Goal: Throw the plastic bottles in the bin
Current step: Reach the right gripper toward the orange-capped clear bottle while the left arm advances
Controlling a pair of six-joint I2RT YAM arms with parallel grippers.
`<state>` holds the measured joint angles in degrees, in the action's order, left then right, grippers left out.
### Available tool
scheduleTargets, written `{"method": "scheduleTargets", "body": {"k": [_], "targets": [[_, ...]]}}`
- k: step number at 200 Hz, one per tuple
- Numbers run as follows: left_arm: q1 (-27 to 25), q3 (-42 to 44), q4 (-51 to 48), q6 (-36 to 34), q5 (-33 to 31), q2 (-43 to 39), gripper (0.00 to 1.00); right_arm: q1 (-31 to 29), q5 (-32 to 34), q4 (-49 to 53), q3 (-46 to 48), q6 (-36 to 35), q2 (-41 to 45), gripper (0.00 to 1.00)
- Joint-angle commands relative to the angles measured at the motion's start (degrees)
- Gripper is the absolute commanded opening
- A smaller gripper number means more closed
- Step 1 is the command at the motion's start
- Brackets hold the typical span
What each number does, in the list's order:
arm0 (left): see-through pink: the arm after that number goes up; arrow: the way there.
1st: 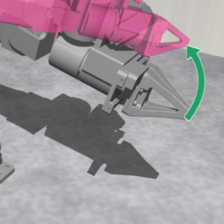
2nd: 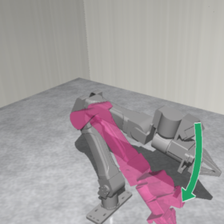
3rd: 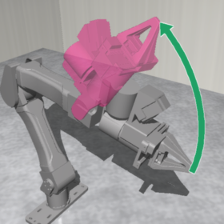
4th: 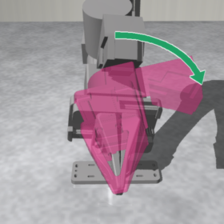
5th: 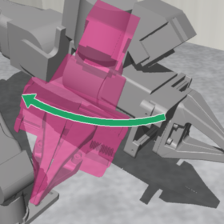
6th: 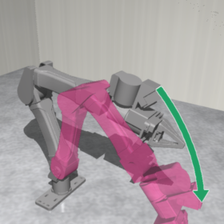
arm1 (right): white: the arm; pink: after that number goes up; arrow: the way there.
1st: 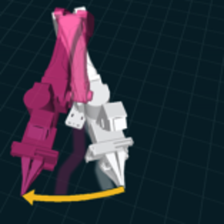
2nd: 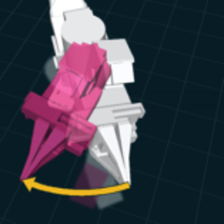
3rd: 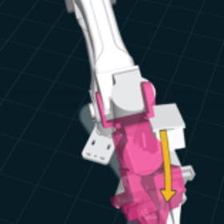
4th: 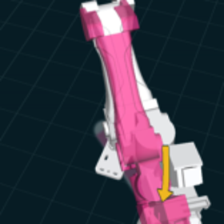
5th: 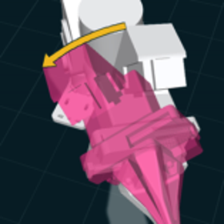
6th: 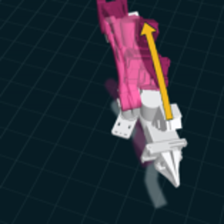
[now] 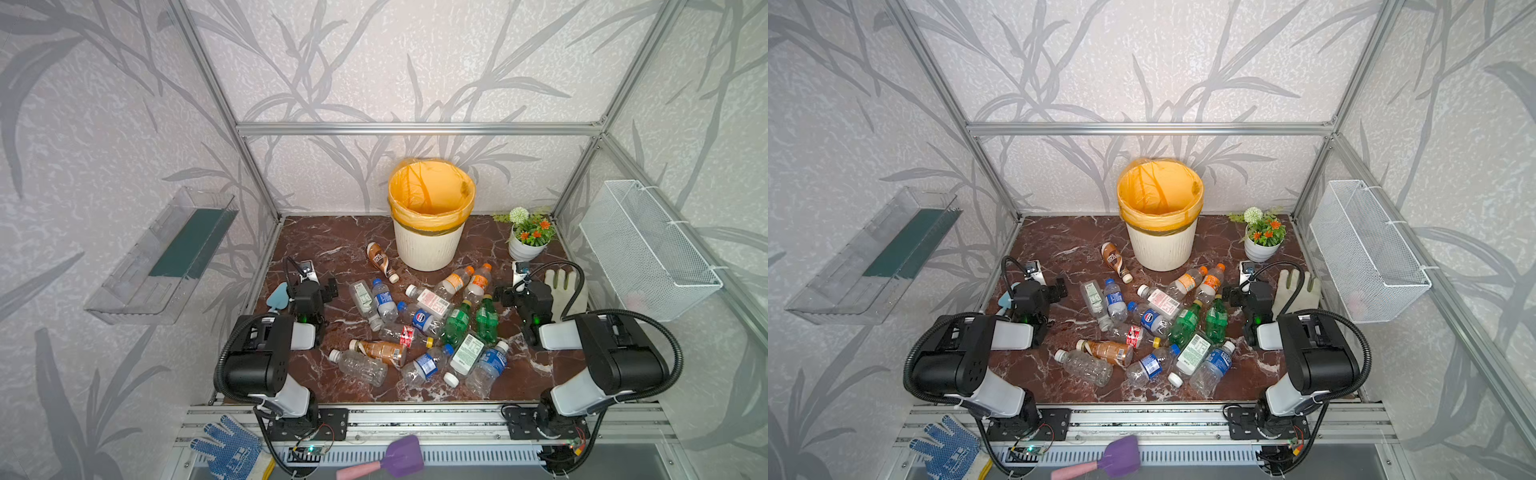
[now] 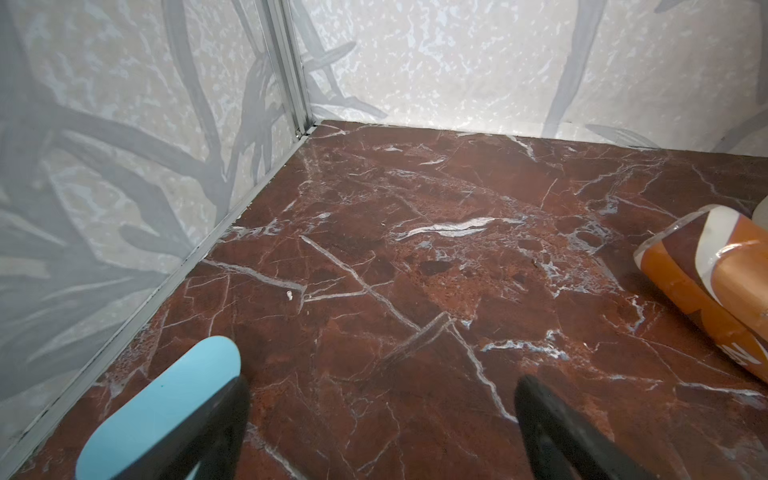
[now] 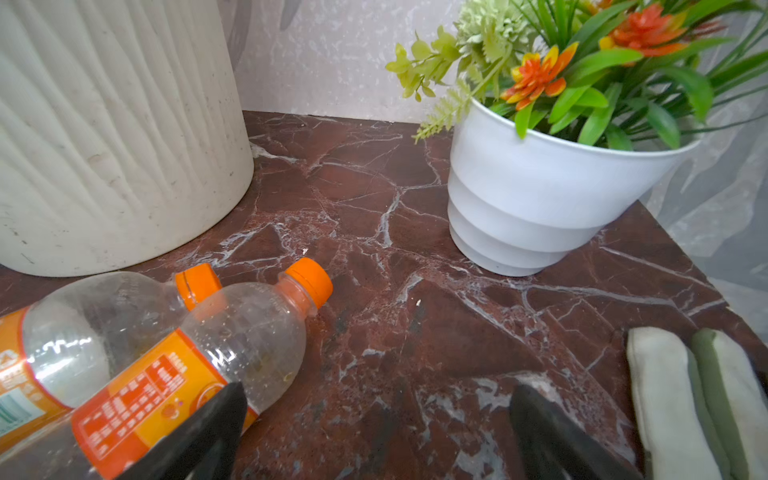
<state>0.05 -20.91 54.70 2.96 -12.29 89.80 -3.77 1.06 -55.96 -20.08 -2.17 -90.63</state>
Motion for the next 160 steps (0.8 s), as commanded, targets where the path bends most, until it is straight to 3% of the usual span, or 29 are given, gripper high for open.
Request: {"method": "scheduleTargets", "body": {"k": [1,160], "targets": [[-0.04,-0.24,0.95,-0.59,0.07,0.24,0.99,-0.27,0.36,-2.84,0.09,0.11,-0.16,0.99],[-0.04,-0.23,0.96,-0.65,0.01,0.17,0.99,-0.27,-0.01,-1.96,-0.45,0.05,-0.21,0.99]]}}
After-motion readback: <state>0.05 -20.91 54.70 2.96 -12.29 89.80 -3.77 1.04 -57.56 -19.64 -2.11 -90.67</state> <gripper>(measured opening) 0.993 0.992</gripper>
